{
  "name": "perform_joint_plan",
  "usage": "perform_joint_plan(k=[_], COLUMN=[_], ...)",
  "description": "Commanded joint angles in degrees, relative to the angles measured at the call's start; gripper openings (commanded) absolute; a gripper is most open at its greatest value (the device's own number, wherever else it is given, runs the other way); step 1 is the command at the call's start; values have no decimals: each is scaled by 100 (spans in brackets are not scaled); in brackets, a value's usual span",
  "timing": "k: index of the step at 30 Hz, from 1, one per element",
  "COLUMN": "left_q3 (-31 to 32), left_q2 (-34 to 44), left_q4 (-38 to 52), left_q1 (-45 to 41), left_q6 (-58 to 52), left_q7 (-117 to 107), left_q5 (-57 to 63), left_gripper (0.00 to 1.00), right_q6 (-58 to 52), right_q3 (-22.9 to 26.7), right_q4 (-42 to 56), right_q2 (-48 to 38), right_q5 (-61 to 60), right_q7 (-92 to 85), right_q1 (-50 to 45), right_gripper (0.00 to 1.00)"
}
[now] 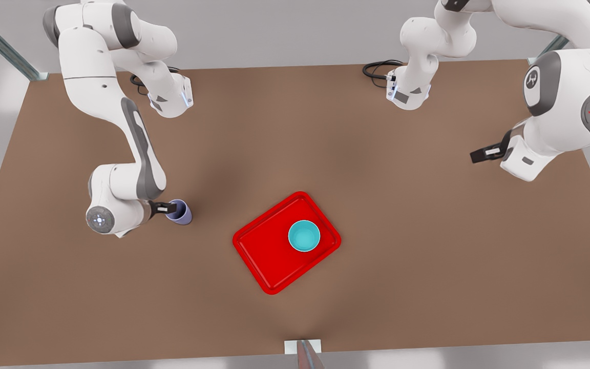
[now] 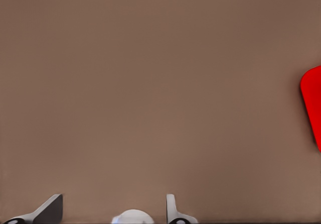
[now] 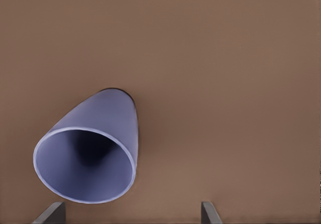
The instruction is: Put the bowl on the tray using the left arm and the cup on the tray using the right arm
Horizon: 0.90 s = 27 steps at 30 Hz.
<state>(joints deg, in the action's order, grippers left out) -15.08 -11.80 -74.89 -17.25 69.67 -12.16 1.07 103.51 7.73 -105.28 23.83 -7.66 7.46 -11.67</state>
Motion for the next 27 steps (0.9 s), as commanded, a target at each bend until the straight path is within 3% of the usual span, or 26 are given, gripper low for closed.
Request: perform_joint_plan(k=[1, 15, 17, 23, 24, 27], left_q3=[-4, -4, -4, -4, 5, 14], left_q2=[-7, -51, -60, -60, -60, -69], left_q4=[1, -16, -17, -8, -8, -8], left_q1=[-6, 46, 46, 20, -6, -6], left_q6=[-155, -173, -190, -199, -199, -190], left_q7=[1146, 1119, 1128, 1119, 1102, 1110], left_q5=[-20, -37, -37, -46, -46, -46], left_gripper=[100, 100, 100, 100, 100, 100], right_q6=[-50, 213, 170, 20, 20, -42], right_q3=[35, 44, 44, 44, 44, 44], right_q4=[17, 87, 113, 201, 201, 219], right_q2=[17, 702, 694, 685, 685, 676], right_q5=[-25, -86, -95, -95, -86, -77], right_q7=[563, 572, 555, 546, 546, 546], right_q1=[-2, -90, -82, -73, -73, -82], right_gripper=[100, 100, 70, 28, 23, 21])
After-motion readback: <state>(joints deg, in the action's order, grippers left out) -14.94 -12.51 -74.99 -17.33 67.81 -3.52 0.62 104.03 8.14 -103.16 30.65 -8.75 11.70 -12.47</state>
